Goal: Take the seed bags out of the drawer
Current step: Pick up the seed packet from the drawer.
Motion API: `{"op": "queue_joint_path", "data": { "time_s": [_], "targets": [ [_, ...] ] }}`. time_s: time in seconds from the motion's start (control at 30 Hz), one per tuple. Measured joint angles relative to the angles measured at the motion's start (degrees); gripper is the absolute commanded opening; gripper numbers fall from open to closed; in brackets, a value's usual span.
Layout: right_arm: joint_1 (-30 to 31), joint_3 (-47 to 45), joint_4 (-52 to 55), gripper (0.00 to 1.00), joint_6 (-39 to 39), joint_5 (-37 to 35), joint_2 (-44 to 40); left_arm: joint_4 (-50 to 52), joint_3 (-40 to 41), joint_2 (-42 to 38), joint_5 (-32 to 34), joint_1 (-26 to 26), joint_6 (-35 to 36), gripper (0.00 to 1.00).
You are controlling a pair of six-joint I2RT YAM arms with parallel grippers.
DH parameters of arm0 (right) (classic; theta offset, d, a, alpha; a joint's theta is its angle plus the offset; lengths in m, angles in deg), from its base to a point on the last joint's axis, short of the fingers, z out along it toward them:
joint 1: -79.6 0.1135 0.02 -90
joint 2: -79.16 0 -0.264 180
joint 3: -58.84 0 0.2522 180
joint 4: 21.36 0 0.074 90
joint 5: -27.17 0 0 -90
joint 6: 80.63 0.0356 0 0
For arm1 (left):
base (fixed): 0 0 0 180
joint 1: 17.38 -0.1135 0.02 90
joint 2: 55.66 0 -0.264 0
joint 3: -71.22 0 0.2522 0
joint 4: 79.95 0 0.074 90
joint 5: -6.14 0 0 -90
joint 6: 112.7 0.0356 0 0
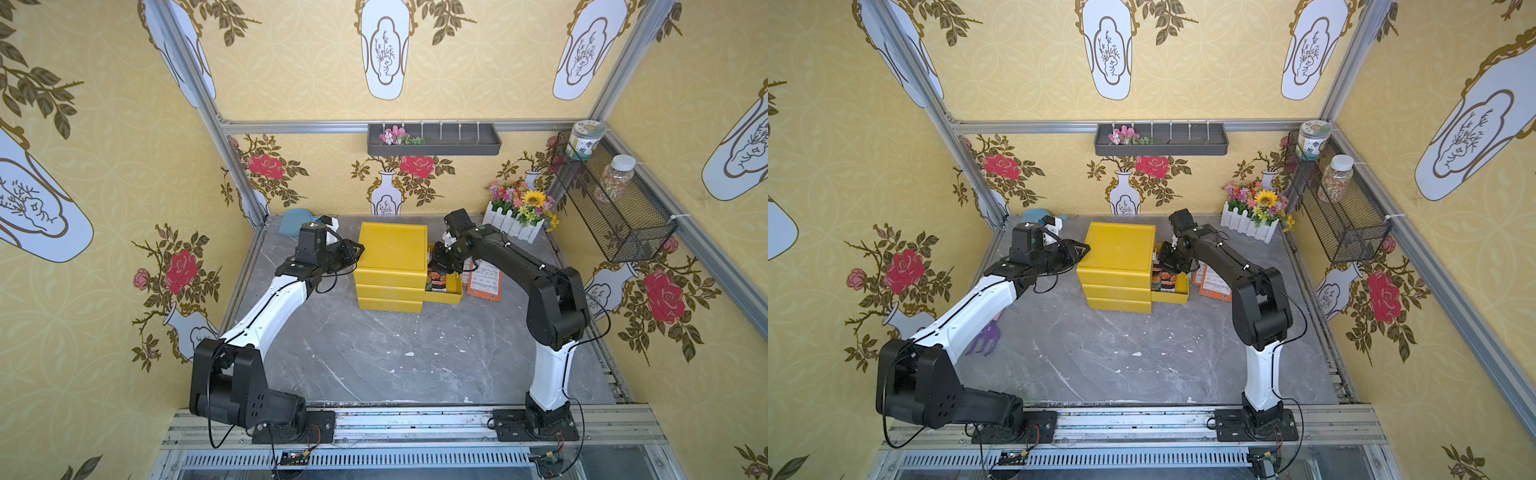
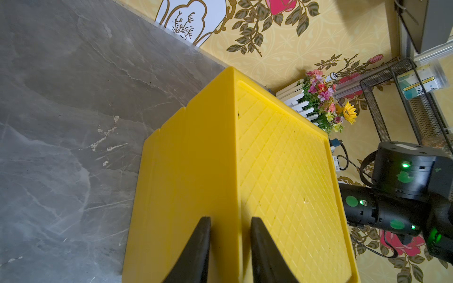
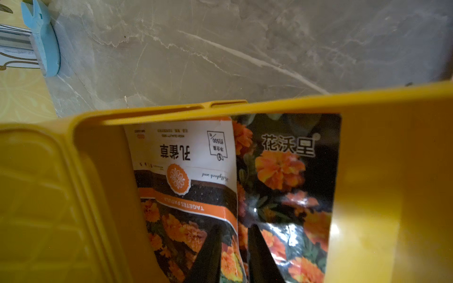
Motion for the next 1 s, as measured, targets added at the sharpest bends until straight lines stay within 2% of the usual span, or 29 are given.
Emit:
{"op": "queue_joint_path", "data": {
  "time_s": [0.2, 0.53, 0.7, 1.0],
  "targets": [
    [0.0, 0.0, -1.6, 0.2, 1.3, 0.7, 1.3, 0.2, -0.2, 0.1, 0.0, 0.0, 0.0, 0.32],
    [-0.1, 0.2, -2.8, 0.0, 1.6, 1.6, 2.5, 0.1, 0.1, -0.1, 0.0, 0.0, 0.0, 0.32],
    [-0.3, 0.4, -1.8, 0.0, 1.4, 1.3, 1.7, 0.1, 0.1, -0.1, 0.0, 0.0, 0.0, 0.32],
    [-1.6, 0.4, 1.7, 0.0, -1.4, -0.8, -4.8, 0.8, -0.5, 0.2, 0.0, 0.0, 0.0, 0.32]
  ]
}}
